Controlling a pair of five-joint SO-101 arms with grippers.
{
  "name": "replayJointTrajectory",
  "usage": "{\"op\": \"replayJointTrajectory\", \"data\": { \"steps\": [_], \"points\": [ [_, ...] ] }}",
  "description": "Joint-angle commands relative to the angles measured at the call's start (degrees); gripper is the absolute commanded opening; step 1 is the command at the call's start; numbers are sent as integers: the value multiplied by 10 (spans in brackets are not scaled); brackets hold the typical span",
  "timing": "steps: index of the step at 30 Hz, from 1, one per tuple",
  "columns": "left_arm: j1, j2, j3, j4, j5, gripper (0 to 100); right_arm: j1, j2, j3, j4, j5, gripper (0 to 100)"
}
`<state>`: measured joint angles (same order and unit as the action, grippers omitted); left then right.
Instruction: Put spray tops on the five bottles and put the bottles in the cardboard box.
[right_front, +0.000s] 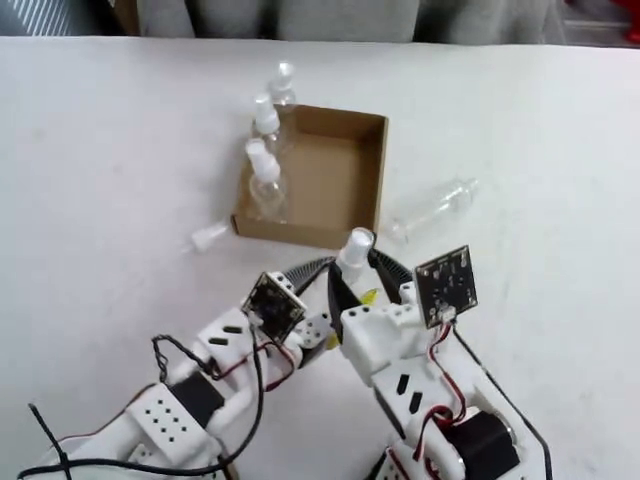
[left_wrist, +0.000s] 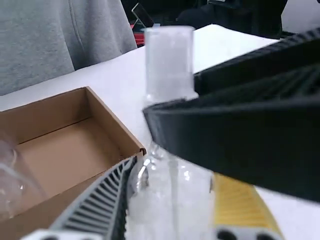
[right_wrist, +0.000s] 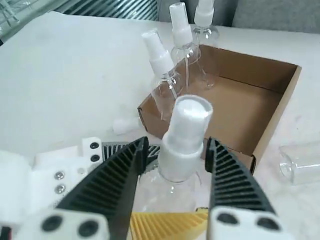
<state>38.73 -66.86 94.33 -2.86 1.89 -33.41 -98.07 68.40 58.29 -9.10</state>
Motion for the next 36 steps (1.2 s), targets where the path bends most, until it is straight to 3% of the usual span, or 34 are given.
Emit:
{"op": "replayJointTrajectory", "data": {
  "steps": [1,10,19,36],
  "points": [
    [5,1,-10,-14,-7,105,-4,2,-7,2,-4,166],
    [5,1,-10,-16,-7,105,4,2,-36,-20,-4,169],
    [5,1,-11,-19,-5,105,115,3,-63,-17,-3,168],
    [-48,2,22,-118,-1,105,121,3,-44,3,-4,166]
  ]
}}
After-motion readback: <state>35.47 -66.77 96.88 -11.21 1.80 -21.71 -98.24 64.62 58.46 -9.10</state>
